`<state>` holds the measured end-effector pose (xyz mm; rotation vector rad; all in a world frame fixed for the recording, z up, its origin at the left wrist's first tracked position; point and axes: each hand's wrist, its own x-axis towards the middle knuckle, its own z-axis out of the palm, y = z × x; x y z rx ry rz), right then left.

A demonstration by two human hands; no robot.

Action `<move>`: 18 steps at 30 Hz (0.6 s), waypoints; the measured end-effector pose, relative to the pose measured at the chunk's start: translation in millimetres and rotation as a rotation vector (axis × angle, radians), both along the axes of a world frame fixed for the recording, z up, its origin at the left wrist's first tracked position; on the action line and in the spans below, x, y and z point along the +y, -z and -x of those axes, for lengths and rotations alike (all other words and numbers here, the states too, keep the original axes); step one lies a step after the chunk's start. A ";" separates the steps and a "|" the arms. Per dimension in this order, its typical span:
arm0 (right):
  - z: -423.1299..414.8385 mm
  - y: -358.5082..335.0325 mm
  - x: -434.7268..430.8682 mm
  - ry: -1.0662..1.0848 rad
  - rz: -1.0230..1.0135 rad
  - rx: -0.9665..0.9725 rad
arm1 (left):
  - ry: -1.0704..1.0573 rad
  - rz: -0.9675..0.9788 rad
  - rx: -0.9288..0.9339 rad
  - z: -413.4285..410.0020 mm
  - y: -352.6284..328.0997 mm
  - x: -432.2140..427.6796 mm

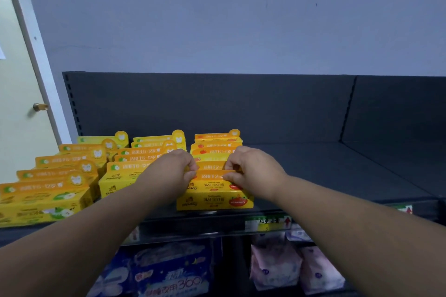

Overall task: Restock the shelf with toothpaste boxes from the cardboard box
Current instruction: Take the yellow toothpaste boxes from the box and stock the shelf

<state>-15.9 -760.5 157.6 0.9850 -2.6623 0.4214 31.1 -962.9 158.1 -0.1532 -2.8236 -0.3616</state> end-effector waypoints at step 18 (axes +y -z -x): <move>0.6 -17.7 -23.7 0.014 -0.084 -0.149 | 0.063 -0.081 -0.181 0.3 -12.9 -30.8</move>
